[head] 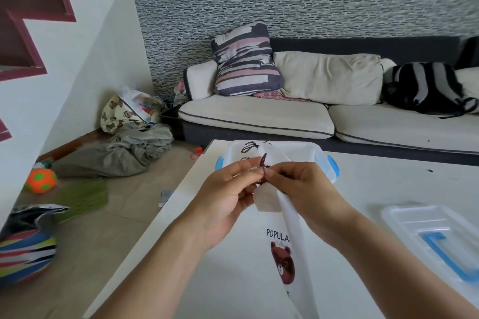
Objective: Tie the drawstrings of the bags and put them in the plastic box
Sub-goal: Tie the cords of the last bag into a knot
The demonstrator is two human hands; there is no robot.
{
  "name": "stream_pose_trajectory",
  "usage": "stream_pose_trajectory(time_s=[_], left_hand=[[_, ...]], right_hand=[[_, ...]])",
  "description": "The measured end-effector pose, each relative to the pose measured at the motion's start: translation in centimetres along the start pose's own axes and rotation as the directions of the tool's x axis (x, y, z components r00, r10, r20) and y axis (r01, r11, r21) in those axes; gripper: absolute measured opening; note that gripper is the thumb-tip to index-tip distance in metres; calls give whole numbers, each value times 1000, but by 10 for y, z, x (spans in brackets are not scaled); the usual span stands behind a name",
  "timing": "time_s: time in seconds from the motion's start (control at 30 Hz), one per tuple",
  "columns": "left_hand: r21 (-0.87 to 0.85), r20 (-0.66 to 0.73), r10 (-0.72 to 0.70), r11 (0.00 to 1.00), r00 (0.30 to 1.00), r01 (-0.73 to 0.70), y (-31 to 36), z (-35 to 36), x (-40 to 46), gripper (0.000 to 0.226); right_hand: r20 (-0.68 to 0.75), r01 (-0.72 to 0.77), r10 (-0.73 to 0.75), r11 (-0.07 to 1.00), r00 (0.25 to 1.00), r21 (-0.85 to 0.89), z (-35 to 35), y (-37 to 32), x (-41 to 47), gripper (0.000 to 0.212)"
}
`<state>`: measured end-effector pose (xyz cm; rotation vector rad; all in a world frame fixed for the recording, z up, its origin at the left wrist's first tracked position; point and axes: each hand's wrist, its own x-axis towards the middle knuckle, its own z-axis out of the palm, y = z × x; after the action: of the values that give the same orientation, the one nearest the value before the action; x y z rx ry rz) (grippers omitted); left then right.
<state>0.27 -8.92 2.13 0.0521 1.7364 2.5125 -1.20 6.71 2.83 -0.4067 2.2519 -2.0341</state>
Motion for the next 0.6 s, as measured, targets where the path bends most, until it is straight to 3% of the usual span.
stream_pose_trajectory(time_s=[0.07,0.23,0.3,0.37,0.4,0.43,0.5,0.57,0.6], left_hand=[[123,-45,97,988,994,-91,-1,-2,0,28],[362,-99,331,890,938,-276,3,-11,1,16],[595,-14,484,707,875,-382,1,-19,3,19],[796,131,609,405,782,-449,-2,-23,4,15],[838,179,633,304,754,-454,-4,-24,5,12],[853,189,638,271,747,-447,-6,-25,5,11],[853,111,608,348,786,-390,-12,-21,2,13],[745,-95,558,589,824,-313,-13,-13,-1,11],[688,-168,571,652,804,-319,-12,-8,-3,7]], right_hand=[[7,-10,10,1000,1000,-4,2,0,0,24],[0,-66,67,991,998,112,-4,-4,3,27],[15,-106,105,984,994,143,-3,-3,3,26],[48,-165,158,966,986,200,-1,-2,3,24],[62,-192,183,953,981,234,-1,-2,2,23],[66,-212,202,942,977,261,-1,-3,2,22],[38,-225,223,934,974,277,-4,-5,2,20],[-1,-226,235,936,972,270,-7,-4,3,20],[-9,-231,242,936,970,267,-8,-3,4,20]])
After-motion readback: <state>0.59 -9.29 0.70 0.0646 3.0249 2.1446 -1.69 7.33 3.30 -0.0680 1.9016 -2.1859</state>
